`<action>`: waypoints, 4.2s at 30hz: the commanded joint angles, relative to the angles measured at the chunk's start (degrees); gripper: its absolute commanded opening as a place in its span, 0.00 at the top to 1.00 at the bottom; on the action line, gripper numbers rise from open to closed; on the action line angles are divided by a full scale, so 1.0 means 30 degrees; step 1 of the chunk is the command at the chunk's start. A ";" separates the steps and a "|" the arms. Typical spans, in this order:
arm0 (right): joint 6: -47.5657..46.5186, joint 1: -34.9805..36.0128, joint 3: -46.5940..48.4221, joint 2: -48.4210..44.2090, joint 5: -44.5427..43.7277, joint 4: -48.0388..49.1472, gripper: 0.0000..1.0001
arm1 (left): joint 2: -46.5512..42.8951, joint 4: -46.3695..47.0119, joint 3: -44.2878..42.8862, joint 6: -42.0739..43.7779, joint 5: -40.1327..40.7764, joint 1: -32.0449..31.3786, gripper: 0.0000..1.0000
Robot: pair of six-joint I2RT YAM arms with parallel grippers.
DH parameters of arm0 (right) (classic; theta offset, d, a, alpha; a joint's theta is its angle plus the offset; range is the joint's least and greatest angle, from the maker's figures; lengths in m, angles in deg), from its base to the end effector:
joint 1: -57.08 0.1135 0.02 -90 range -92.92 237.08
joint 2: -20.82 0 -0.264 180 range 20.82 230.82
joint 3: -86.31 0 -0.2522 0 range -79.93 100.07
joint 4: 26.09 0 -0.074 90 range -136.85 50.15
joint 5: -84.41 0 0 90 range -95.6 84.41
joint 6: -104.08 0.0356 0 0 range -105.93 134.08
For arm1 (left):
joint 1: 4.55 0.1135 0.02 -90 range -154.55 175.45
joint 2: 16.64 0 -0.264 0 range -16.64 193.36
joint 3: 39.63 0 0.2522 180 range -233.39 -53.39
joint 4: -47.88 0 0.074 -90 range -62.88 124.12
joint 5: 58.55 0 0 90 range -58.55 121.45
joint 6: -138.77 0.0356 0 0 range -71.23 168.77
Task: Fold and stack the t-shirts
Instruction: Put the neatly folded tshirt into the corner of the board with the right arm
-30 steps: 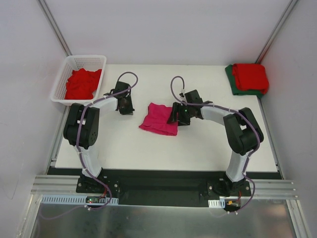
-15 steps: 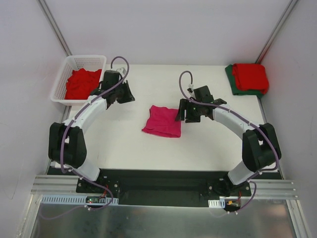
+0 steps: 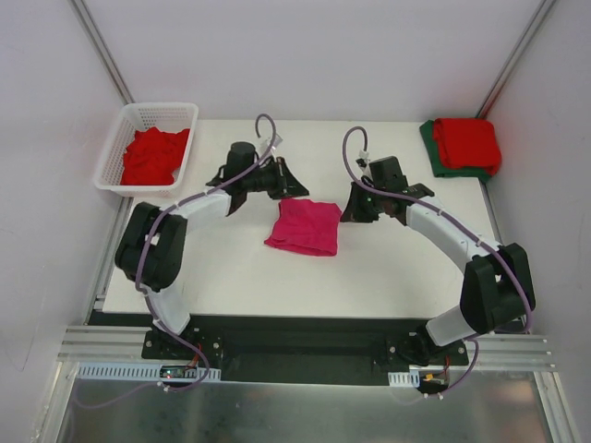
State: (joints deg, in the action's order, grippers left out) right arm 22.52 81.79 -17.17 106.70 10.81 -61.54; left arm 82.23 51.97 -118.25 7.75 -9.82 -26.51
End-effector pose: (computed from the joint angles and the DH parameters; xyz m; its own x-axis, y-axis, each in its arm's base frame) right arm 0.2925 0.1457 0.2596 -0.7189 -0.1758 -0.6726 -0.4827 0.8225 0.3010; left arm 0.3567 -0.1692 0.2590 -0.7649 -0.2235 -0.6042 0.4860 0.4155 -0.7689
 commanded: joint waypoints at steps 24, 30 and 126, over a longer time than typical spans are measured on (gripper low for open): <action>0.0905 -0.0004 0.2868 0.6292 0.4962 0.2925 0.99 | 0.3546 0.9227 0.4628 -0.5167 -0.3263 -0.1091 1.00; 0.0642 0.0025 0.2896 0.5736 0.4640 0.2486 0.98 | 0.3841 0.8965 0.4833 -0.4875 -0.3263 -0.0914 1.00; -0.2934 -0.0766 0.3927 0.8698 0.0156 -0.0943 0.99 | 0.0821 -0.6679 0.4220 0.2362 1.2909 -0.5016 1.00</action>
State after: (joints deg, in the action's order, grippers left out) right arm 13.65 78.33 -1.54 135.93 8.80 -61.08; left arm 81.66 36.36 -103.94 11.45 24.80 -41.35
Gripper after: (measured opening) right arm 0.018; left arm 0.003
